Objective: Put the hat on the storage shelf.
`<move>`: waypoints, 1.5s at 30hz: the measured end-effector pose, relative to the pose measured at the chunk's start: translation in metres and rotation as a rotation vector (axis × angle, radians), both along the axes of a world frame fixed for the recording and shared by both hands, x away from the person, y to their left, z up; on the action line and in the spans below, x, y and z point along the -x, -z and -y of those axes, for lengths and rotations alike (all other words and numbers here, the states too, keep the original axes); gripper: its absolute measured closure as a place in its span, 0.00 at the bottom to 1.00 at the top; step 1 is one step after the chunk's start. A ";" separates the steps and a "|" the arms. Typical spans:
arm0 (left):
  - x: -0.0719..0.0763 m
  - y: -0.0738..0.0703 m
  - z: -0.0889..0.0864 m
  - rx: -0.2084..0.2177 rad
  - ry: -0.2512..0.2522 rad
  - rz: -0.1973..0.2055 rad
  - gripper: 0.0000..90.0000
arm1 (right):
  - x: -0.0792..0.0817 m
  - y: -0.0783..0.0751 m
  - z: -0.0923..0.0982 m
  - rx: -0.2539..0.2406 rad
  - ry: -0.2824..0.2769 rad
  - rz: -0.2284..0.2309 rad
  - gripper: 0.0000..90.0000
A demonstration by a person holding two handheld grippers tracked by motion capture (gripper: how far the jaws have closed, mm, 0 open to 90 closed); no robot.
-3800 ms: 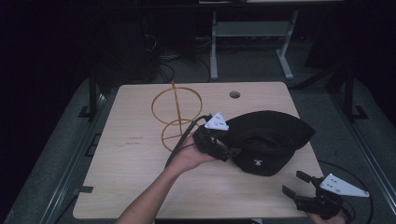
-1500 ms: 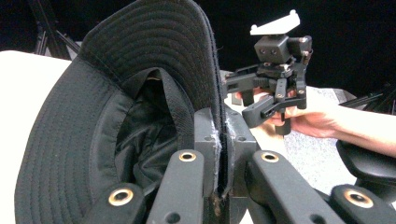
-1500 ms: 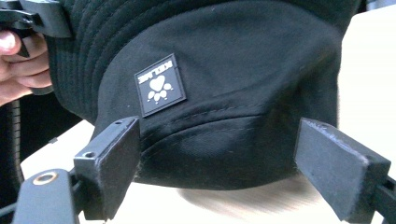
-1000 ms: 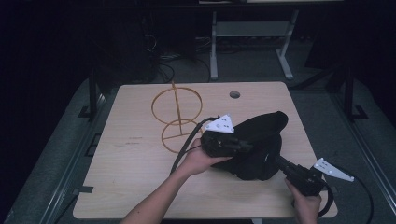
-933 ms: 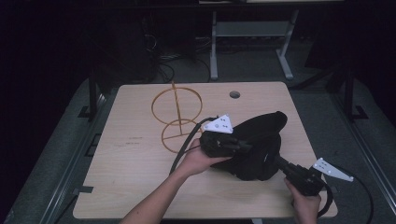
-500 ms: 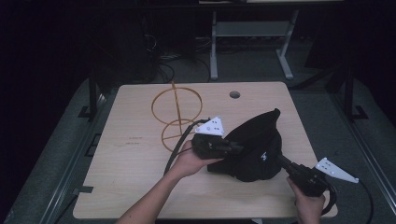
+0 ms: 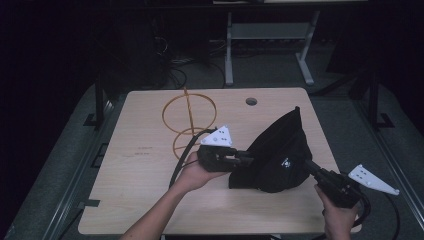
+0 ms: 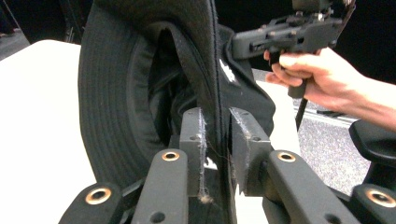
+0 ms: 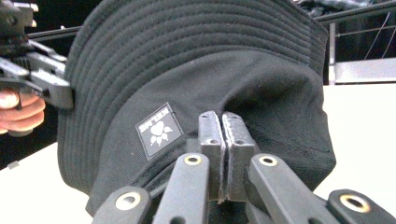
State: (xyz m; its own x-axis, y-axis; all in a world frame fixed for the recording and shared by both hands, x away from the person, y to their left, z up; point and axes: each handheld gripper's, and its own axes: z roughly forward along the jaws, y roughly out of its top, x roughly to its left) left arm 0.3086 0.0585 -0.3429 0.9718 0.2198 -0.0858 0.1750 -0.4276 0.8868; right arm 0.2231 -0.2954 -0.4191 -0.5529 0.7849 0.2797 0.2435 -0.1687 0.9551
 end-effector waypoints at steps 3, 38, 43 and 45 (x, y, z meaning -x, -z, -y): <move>0.002 0.001 -0.004 -0.012 -0.002 0.004 0.81 | -0.001 -0.008 0.001 0.008 0.002 0.011 0.98; 0.048 0.053 -0.079 -0.086 -0.097 0.018 0.58 | -0.018 -0.113 -0.014 0.187 -0.055 0.125 0.98; 0.052 0.063 -0.092 -0.077 -0.112 0.015 0.56 | -0.022 -0.134 -0.021 0.206 -0.076 0.143 0.98; 0.054 0.067 -0.096 -0.070 -0.121 0.016 0.56 | -0.025 -0.143 -0.025 0.213 -0.089 0.150 0.98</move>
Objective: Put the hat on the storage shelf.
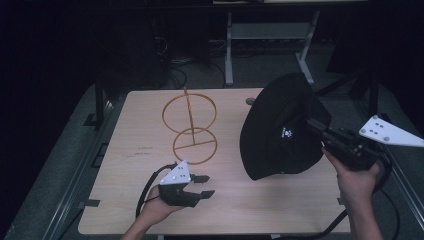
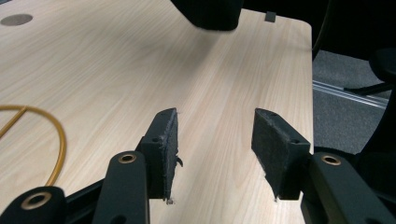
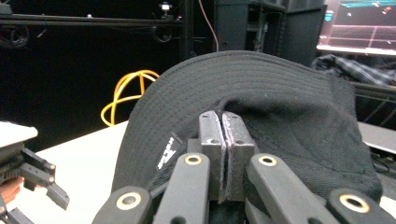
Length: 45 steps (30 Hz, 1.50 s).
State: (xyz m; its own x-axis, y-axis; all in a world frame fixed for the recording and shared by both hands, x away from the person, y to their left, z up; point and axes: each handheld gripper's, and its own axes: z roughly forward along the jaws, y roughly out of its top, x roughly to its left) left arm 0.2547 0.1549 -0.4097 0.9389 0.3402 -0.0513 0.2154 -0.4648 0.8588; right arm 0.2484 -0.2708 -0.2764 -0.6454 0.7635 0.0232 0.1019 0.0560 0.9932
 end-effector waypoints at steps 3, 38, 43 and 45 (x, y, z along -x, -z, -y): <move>0.002 0.006 -0.006 0.005 -0.009 0.002 0.54 | -0.005 -0.011 -0.008 0.011 -0.022 0.006 0.98; 0.007 0.026 -0.014 -0.019 0.003 0.045 0.42 | -0.072 -0.054 -0.098 0.034 -0.265 -0.004 0.98; 0.008 0.027 -0.014 -0.019 0.004 0.044 0.42 | -0.082 -0.060 -0.114 0.044 -0.294 -0.005 0.98; 0.009 0.027 -0.014 -0.014 0.004 0.036 0.42 | -0.086 -0.062 -0.121 0.052 -0.303 -0.005 0.98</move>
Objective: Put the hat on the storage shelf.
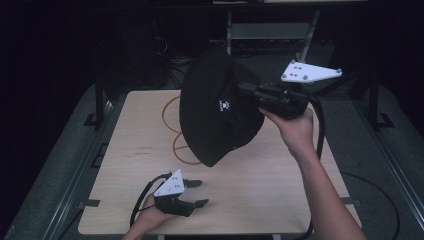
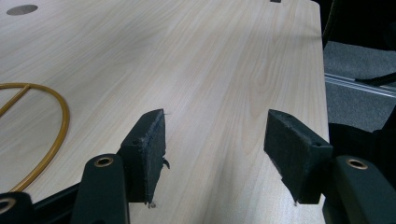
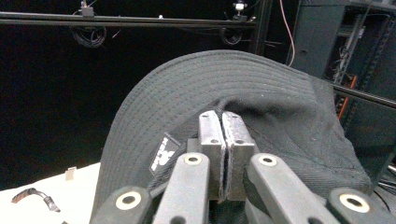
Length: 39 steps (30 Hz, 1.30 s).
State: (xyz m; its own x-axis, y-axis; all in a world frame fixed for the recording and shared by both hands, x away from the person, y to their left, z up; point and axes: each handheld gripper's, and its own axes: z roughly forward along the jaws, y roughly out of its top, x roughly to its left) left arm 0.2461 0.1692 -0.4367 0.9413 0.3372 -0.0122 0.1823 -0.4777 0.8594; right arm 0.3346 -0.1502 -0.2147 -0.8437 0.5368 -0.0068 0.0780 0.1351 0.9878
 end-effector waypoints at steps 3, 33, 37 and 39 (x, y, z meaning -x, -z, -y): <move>0.001 0.000 0.000 0.008 -0.001 0.001 0.43 | -0.006 -0.002 -0.010 0.005 -0.014 -0.001 0.98; 0.000 0.003 0.003 -0.032 0.021 0.020 0.44 | -0.049 -0.020 -0.069 0.045 -0.069 -0.058 0.98; 0.000 0.003 0.004 -0.034 0.028 0.023 0.44 | -0.054 -0.019 -0.075 0.050 -0.076 -0.066 0.98; 0.001 0.003 0.004 -0.032 0.028 0.022 0.44 | -0.056 -0.019 -0.079 0.056 -0.075 -0.070 0.98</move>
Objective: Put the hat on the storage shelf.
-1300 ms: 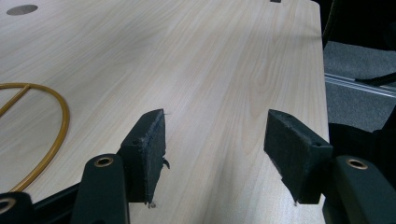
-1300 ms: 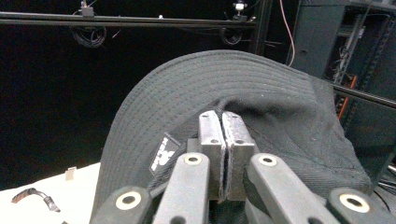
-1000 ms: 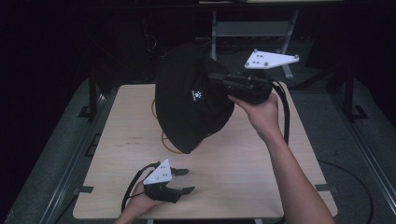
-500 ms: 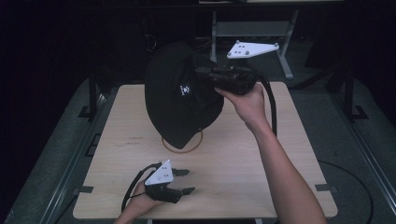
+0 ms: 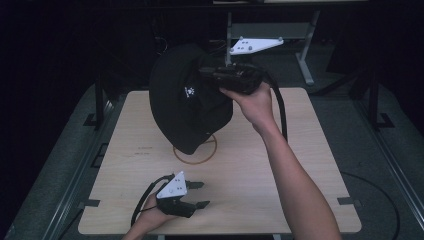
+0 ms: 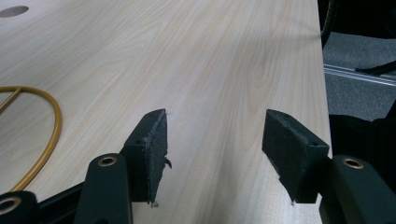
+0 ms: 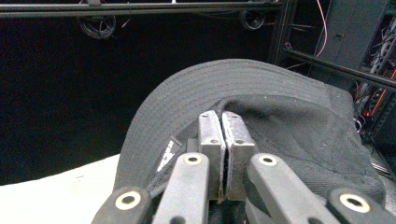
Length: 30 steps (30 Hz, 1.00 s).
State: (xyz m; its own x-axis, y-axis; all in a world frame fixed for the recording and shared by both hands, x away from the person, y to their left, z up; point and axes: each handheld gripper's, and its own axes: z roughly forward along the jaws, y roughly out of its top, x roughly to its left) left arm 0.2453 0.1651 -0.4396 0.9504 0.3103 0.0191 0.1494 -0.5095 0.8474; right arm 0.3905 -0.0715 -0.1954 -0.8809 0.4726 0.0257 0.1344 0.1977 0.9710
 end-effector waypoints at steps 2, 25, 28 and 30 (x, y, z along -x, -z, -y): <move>0.000 0.000 0.000 0.001 0.000 -0.001 0.44 | -0.002 0.000 -0.004 0.008 -0.003 -0.005 0.98; 0.004 0.001 0.006 -0.012 0.020 -0.005 0.44 | -0.036 0.010 -0.061 0.130 0.020 -0.067 0.97; 0.004 0.002 0.007 -0.017 0.025 -0.005 0.44 | -0.041 0.014 -0.070 0.154 0.022 -0.066 0.96; 0.006 0.002 0.008 -0.019 0.031 -0.007 0.44 | -0.043 0.017 -0.073 0.126 0.001 -0.097 0.93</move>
State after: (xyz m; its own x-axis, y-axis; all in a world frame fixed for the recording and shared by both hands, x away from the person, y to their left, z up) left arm 0.2396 0.1569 -0.4418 0.9597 0.2805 0.0186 0.1388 -0.5303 0.8364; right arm 0.4339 0.0020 -0.2121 -0.8765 0.4786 0.0511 0.2269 0.3172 0.9208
